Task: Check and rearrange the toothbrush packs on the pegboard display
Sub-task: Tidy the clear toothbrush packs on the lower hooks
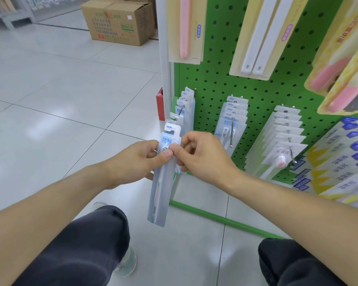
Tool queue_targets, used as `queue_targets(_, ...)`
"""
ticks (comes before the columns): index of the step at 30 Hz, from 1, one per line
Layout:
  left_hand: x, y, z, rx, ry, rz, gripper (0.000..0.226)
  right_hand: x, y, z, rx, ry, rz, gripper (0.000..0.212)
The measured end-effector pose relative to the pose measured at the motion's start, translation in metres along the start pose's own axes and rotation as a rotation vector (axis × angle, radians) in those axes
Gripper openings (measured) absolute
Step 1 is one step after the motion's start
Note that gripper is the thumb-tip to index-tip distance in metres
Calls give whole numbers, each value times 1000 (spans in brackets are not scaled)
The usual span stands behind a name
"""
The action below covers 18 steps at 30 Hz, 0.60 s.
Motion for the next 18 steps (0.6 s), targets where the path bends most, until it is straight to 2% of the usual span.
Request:
queue_targets(2,1,-4,2,-3,24,36,47,-1,-1,3,28,25,-80,27)
queue_targets(8,5,-11,12,-46,128,155,38,-4,1,8,23,37,-87,26)
queue_targets(12,0,-12,17,-46,160,165,46,-1,4,12,18,49,-86,24)
queue_targets(18,4,-18,26,-3,219,283,47,-2,9,15,-1,19,-109,22)
Point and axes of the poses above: each hand's wrist, its own z-axis towards the middle knuckle, its own x-axis out of the back of the hand, y = z × x, the point moved 4 cm from there along z, towards the middle knuckle, and after that the axes turned 9 degrees about -z, right-handed, at the moved point
